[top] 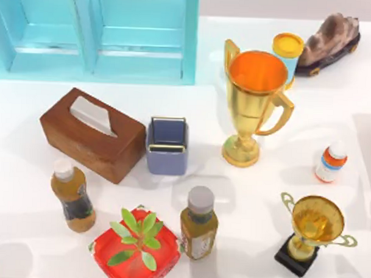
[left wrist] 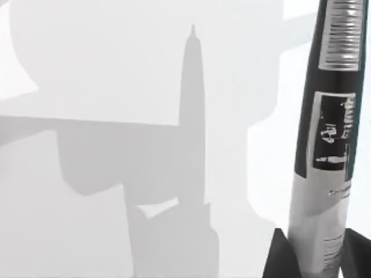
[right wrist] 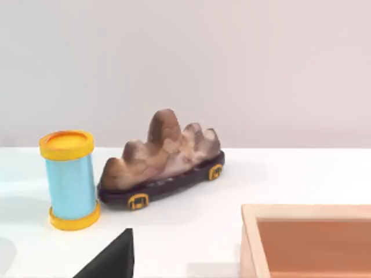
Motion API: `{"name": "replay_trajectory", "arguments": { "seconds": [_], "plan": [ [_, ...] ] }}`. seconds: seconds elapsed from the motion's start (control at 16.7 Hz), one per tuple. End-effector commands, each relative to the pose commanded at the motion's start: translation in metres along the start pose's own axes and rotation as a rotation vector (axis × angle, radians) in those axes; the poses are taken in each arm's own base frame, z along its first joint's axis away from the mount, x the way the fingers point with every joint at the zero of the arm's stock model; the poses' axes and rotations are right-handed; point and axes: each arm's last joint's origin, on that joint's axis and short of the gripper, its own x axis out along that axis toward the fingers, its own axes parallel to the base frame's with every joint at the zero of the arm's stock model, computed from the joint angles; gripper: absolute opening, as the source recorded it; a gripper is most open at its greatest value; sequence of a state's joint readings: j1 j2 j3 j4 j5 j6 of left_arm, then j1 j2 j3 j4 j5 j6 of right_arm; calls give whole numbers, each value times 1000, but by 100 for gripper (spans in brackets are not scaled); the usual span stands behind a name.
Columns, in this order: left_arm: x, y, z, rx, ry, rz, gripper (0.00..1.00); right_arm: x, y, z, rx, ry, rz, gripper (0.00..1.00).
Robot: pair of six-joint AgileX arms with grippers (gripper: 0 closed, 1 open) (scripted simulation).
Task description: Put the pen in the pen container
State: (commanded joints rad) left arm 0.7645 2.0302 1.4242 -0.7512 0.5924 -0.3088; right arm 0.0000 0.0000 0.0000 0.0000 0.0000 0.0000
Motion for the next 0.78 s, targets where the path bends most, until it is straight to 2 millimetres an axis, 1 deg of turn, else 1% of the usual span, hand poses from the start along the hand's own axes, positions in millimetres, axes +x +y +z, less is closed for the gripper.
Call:
{"name": "replay_trajectory", "arguments": {
  "seconds": [0.3,0.42,0.54,0.78],
  "plan": [
    [-81,6,-34,1,-2,-2,0,0,0,0,0,0,0,100],
    [-102,6,-48,15,-8,-11,0,0,0,0,0,0,0,100],
    [-110,7,-58,18,4,-17,0,0,0,0,0,0,0,100],
    [-111,8,-60,18,8,-18,0,0,0,0,0,0,0,100]
  ]
}}
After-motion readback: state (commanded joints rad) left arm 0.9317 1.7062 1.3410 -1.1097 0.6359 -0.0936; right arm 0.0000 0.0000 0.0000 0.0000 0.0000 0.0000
